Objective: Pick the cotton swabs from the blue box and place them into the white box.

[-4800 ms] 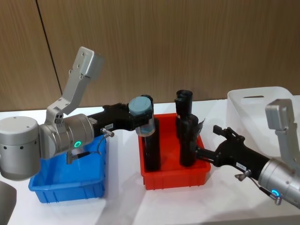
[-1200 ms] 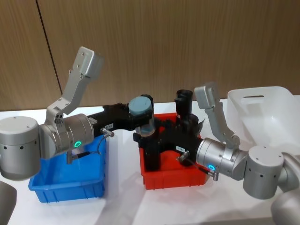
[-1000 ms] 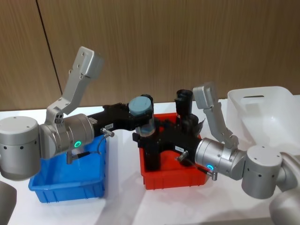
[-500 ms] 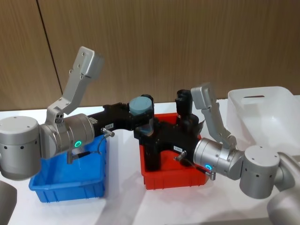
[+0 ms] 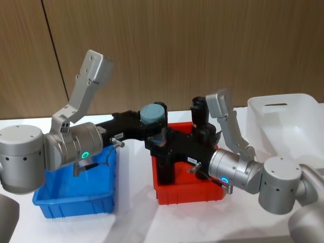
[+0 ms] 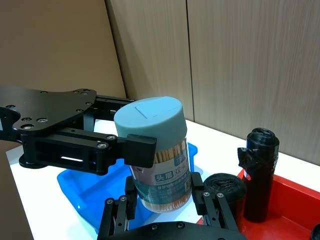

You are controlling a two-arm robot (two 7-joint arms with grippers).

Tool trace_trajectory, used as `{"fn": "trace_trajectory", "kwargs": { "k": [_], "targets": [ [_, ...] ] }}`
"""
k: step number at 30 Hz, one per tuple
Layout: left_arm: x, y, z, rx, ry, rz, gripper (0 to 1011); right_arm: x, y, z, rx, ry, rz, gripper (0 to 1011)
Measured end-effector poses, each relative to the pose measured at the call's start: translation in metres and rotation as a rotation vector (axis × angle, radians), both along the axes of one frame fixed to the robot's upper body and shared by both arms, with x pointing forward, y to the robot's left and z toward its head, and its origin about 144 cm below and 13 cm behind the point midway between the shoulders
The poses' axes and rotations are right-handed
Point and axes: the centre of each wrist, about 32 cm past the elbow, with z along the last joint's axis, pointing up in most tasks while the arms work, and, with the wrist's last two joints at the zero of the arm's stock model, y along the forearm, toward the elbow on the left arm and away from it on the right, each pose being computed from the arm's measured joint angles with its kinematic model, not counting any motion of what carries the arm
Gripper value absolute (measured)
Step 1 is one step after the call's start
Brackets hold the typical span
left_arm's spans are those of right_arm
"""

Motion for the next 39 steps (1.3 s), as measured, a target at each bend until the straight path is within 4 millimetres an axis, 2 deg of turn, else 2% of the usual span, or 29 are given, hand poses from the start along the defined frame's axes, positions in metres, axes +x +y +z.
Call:
{"fn": "trace_trajectory", "kwargs": {
  "k": [8,20,22,39],
  "targets": [
    [0.0000,0.0000,0.0000,0.000,0.000,0.000,666,0.0008,0.0010,0.0002,-0.001,-0.003,0.000,641],
    [-0.0001,-0.0009,-0.0004,-0.001,0.003,-0.005,984,0.0019,0.0027,0.0006,-0.001,-0.008,0.001,641],
    [-0.0001,-0.0008,-0.0004,-0.001,0.003,-0.005,1003,0.0021,0.0029,0.0007,-0.001,-0.009,0.001,641],
    [0.0000,-0.0003,-0.0002,-0.001,0.001,-0.004,1004,0.0033,-0.0017,-0.0005,0.001,-0.011,-0.024,641]
  ]
}}
